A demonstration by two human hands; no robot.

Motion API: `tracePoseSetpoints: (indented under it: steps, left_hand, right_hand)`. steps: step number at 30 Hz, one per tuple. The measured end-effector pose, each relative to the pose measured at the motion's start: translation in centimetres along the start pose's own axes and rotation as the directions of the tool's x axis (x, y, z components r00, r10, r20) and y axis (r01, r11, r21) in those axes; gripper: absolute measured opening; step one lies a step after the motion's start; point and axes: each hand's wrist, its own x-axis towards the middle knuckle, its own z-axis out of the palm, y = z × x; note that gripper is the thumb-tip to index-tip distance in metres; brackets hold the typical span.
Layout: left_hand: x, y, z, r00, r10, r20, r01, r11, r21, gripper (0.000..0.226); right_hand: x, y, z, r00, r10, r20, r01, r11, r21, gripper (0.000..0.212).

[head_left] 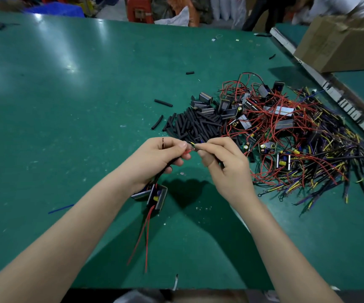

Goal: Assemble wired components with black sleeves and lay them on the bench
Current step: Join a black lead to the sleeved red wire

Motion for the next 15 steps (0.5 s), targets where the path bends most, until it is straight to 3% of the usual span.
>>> tracePoseSetpoints:
  steps: [4,6,8,11,15]
  left_hand:
    - [-0.3,-0.3,0.1,0.986,0.165,-0.034,-0.163,0.985,0.055,0.012]
    - [-0.6,-0.9,0.1,0.970,0.239,-0.039,-0.236,0.969,0.073,0.025]
    - [-1.0,-1.8,0.0,0.946,0.311,-0.087,-0.303,0.948,0.094,0.027]
    - [-1.4,-2.9,0.1,0.885,0.437,-0.159,-0.407,0.893,0.193,0.012]
    - [-1.2,-3.0,0.9,0.835,0.536,-0.121,-0.467,0.809,0.358,0.011]
  right_hand:
    - [0.2,-0.3,-0.2,0.998,0.057,-0.003,-0.057,0.998,0.017,0.017]
    - [0.3,-0.4,-0.4,0.994,0.106,0.005,-0.106,0.993,0.061,0.018]
    - [0.2,-0.6,-0.5,0.976,0.216,0.022,-0.217,0.967,0.135,0.021]
    - [0.3,-0.9,-0.4,0.923,0.378,0.066,-0.382,0.892,0.242,0.023]
    - [0.6,-1.2,-0.4,0.942,0.333,0.048,-0.337,0.927,0.164,0.015]
